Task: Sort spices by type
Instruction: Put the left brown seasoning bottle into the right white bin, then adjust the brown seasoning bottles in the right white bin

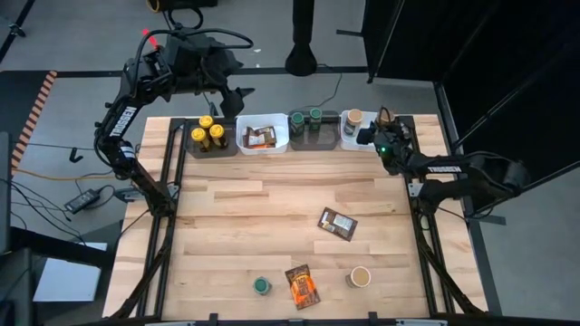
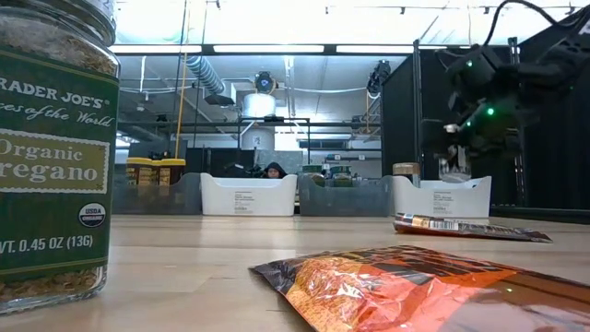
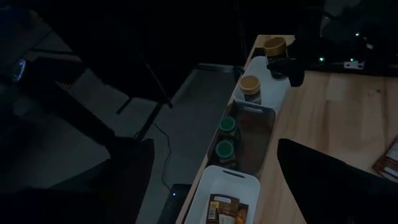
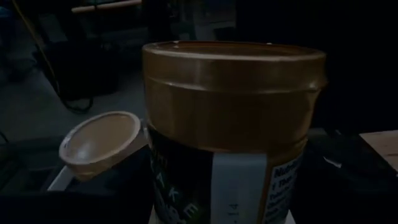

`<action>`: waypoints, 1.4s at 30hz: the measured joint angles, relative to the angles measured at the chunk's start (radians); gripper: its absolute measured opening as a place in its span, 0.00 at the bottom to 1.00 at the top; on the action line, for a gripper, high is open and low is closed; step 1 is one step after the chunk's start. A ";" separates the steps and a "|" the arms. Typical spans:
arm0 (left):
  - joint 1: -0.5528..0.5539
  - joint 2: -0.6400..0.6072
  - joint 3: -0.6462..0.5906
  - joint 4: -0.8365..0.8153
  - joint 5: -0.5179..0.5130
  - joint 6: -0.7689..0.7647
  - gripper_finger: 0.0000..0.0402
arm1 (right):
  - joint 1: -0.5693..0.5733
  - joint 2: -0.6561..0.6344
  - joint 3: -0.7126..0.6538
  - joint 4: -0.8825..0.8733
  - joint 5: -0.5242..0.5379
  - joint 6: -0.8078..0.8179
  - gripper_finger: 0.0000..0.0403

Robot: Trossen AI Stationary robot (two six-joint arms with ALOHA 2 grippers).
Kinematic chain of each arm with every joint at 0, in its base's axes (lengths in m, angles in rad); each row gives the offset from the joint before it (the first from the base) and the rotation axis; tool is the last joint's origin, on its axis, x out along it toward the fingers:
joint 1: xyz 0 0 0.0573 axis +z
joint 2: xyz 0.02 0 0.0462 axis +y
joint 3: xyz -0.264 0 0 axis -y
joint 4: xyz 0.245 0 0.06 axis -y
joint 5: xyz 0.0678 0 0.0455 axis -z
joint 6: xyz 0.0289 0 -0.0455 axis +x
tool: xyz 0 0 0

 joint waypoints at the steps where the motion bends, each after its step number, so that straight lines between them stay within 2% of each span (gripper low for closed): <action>1: 0.000 0.000 0.000 0.000 -0.005 0.000 0.86 | -0.005 0.013 -0.003 0.024 0.000 -0.005 0.72; 9: 0.000 0.000 0.000 0.000 -0.019 0.020 0.86 | -0.046 0.169 -0.004 0.183 -0.025 -0.025 0.76; 18: 0.009 0.002 -0.006 0.000 -0.038 0.045 0.86 | -0.042 0.303 0.018 0.235 0.010 -0.042 0.72; 23: 0.020 0.002 -0.006 0.000 -0.039 0.045 0.86 | -0.036 0.329 0.021 0.241 0.026 -0.048 0.82; 27: 0.020 0.002 -0.006 0.000 -0.040 0.045 0.86 | -0.031 0.333 0.020 0.236 0.031 -0.056 0.86; 32: 0.020 0.002 -0.006 0.000 -0.040 0.045 0.86 | -0.030 0.301 0.016 0.239 -0.003 -0.059 0.84; 42: 0.020 0.002 -0.006 0.000 -0.044 0.044 0.86 | -0.025 0.084 0.015 0.273 -0.011 -0.271 0.79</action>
